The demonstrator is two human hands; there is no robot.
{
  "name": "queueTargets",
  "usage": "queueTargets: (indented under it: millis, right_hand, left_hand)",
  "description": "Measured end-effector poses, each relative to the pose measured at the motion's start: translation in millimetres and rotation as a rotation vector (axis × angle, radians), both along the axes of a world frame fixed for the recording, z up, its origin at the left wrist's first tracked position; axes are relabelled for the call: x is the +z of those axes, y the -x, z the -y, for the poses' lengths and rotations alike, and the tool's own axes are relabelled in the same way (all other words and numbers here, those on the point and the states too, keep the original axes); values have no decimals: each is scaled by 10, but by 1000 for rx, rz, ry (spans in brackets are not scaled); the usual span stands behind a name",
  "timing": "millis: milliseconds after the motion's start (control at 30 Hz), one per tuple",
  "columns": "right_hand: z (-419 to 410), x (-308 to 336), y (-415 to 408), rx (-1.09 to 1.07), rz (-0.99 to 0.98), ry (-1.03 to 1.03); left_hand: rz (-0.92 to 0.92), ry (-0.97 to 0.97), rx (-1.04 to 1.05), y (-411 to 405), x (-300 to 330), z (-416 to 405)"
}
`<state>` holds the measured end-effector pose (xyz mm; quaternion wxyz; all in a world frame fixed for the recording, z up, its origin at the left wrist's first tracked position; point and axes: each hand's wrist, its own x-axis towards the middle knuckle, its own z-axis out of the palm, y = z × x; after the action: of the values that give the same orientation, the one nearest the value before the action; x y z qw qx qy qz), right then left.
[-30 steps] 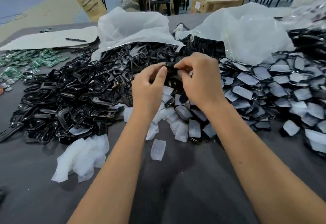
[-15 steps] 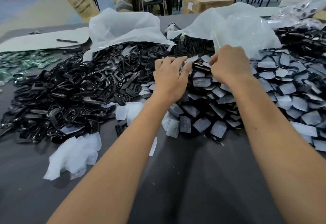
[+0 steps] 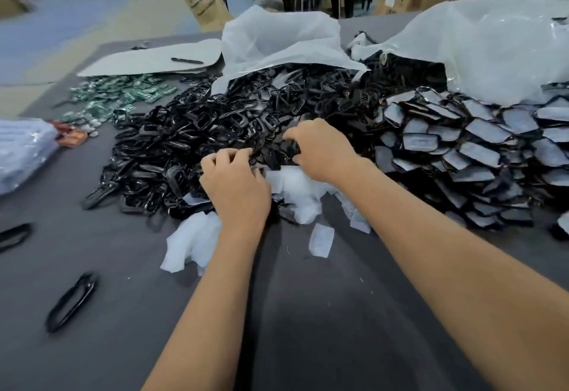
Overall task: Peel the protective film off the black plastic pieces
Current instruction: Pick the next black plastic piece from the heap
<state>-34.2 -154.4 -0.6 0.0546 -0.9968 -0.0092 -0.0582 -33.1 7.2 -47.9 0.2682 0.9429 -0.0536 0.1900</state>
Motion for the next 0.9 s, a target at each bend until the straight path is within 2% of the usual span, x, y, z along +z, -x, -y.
queueTargets:
  millis: [100,267,433,533,633,733,800,900]
  right_hand:
    - [-18,-107,-91,24,1,16]
    - [33,-107,-59,-46,21,-193]
    - [20,-189,37,-139,181,-329]
    - [-52,-252,167,-139,353,-521]
    - [-152,-309,342,-81,514,-730]
    - [-201,-388,428,-64,470,-1043]
    - [-184,-431,457,-77,422,-1252]
    - [-132,-461,478,-90,419,-1402]
  left_hand:
    - [7,-45,-7,-19,-45,0]
    - [23,-8,14,-45,-23,-2]
    - [102,154,-5,-18,20,-25]
    - [194,301,2,9,54,-24]
    - [245,465,-76,15,76,-9]
    - [312,615,-168,53,101,49]
    - [295,676,-212,89,96,108]
    - [238,675,-291,133,54,167]
